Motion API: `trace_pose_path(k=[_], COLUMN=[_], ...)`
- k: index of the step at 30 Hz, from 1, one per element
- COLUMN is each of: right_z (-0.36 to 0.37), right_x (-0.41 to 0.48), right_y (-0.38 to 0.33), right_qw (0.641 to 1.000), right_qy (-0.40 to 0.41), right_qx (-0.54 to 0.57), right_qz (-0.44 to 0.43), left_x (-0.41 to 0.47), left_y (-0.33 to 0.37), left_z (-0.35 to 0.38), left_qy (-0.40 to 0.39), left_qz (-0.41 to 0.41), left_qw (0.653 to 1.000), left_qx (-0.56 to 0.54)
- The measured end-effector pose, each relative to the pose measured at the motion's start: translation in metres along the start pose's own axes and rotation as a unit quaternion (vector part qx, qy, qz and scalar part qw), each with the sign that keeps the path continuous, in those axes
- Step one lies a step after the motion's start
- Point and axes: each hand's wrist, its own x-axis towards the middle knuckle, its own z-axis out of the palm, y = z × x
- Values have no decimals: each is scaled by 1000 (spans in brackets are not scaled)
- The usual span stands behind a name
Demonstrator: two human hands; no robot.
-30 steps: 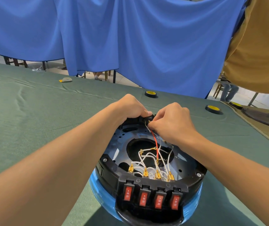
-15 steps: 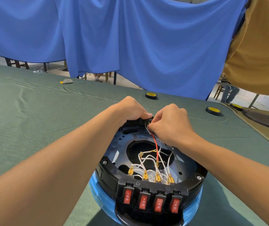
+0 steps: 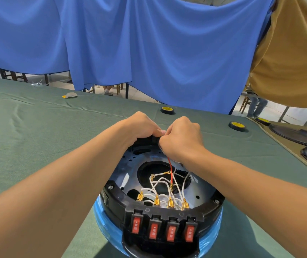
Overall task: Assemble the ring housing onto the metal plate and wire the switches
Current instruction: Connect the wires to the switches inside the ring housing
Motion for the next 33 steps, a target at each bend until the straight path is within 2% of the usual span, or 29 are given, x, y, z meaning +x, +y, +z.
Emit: trace_pose_path(k=[9, 17, 25, 33], right_z=[1, -6, -4, 0], right_x=[-2, -6, -11, -10], right_y=[8, 11, 13, 11], right_qw=[1000, 999, 990, 986], right_qy=[-1, -43, 9, 18], right_qx=[25, 21, -88, -78], right_qz=[3, -18, -105, -145], left_x=[2, 3, 3, 1], left_y=[-4, -6, -7, -4], left_z=[1, 2, 1, 1], left_qy=[5, 8, 6, -1], left_qz=[8, 16, 21, 22], left_qw=[1000, 999, 999, 1000], left_qx=[-17, -44, -39, -15])
